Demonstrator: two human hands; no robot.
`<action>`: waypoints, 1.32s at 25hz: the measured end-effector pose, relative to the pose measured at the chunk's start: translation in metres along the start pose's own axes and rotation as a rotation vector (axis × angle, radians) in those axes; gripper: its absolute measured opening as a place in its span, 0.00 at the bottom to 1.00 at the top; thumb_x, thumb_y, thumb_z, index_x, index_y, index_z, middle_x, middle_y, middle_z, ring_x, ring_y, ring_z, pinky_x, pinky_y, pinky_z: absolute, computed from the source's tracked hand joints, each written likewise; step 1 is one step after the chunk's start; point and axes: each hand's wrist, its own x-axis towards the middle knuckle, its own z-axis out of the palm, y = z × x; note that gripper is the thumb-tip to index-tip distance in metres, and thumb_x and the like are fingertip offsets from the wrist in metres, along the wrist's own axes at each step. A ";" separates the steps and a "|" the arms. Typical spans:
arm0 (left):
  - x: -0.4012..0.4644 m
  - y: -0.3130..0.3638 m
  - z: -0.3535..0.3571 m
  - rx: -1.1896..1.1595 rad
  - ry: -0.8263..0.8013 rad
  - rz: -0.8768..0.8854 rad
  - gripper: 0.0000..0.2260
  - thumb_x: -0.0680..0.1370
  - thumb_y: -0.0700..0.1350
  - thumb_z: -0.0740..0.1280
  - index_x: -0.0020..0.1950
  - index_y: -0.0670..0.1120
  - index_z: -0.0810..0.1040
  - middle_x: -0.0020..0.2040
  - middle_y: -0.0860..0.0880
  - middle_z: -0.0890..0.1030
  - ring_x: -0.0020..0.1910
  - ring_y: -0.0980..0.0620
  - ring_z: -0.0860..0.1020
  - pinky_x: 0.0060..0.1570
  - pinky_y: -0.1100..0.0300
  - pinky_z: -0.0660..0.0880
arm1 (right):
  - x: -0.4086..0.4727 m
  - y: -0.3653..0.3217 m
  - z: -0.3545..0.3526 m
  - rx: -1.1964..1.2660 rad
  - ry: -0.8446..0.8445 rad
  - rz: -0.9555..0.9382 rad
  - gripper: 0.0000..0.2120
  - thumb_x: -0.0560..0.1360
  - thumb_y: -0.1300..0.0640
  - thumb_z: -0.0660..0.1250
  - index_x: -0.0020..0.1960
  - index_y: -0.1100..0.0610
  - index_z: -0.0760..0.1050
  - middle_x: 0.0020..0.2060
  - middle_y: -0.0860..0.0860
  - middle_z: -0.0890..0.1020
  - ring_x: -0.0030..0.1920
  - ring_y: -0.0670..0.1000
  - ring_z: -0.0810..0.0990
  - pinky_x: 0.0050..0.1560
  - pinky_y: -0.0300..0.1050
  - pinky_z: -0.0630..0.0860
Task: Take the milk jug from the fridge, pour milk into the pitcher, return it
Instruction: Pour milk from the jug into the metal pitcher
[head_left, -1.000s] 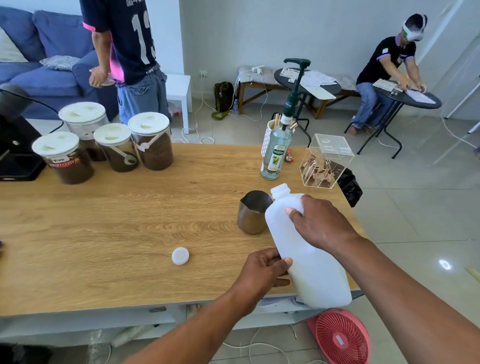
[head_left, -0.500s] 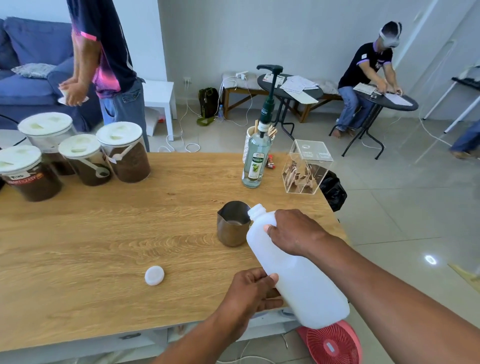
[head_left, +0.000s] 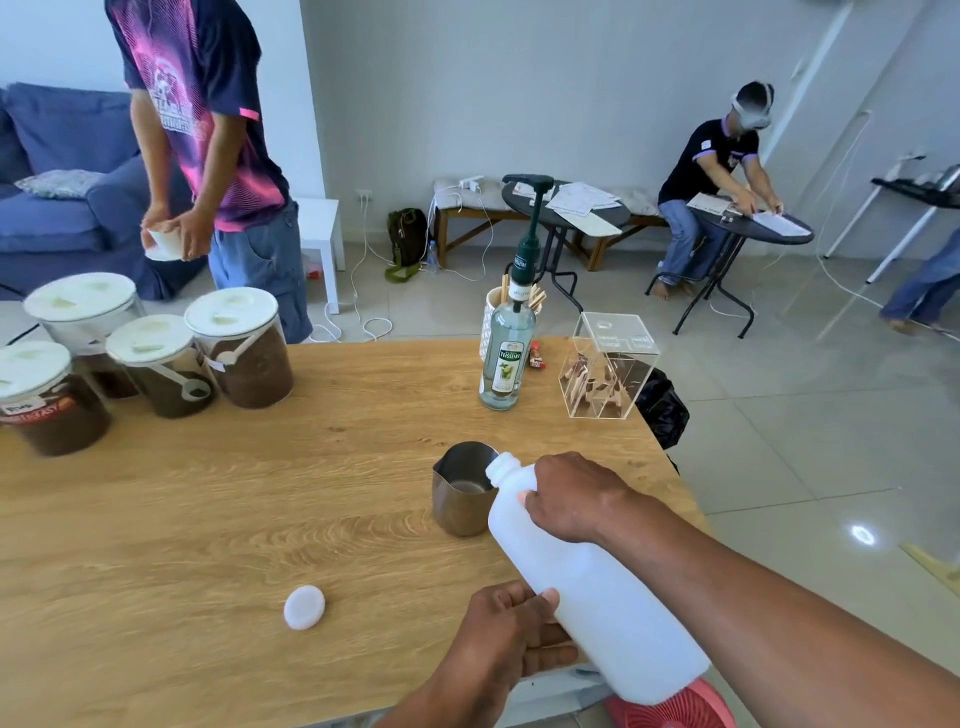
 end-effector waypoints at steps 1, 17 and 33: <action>0.001 0.002 0.001 -0.009 -0.001 0.000 0.09 0.82 0.39 0.67 0.59 0.36 0.82 0.53 0.36 0.87 0.53 0.37 0.86 0.58 0.43 0.82 | 0.002 -0.001 -0.002 -0.009 -0.003 -0.002 0.18 0.83 0.48 0.60 0.67 0.58 0.74 0.54 0.53 0.78 0.48 0.55 0.74 0.44 0.46 0.69; -0.008 -0.001 -0.007 -0.063 -0.046 0.005 0.12 0.83 0.40 0.65 0.63 0.34 0.80 0.58 0.36 0.85 0.56 0.36 0.85 0.56 0.48 0.82 | 0.011 -0.015 0.002 -0.084 -0.073 -0.024 0.16 0.82 0.50 0.62 0.64 0.58 0.75 0.46 0.51 0.75 0.45 0.55 0.77 0.32 0.44 0.65; -0.010 0.001 0.001 -0.078 0.013 0.004 0.13 0.83 0.41 0.65 0.62 0.33 0.79 0.57 0.36 0.85 0.56 0.36 0.85 0.56 0.45 0.82 | 0.016 -0.011 -0.002 -0.066 -0.076 -0.080 0.08 0.81 0.53 0.62 0.51 0.57 0.70 0.35 0.51 0.75 0.34 0.49 0.75 0.30 0.42 0.67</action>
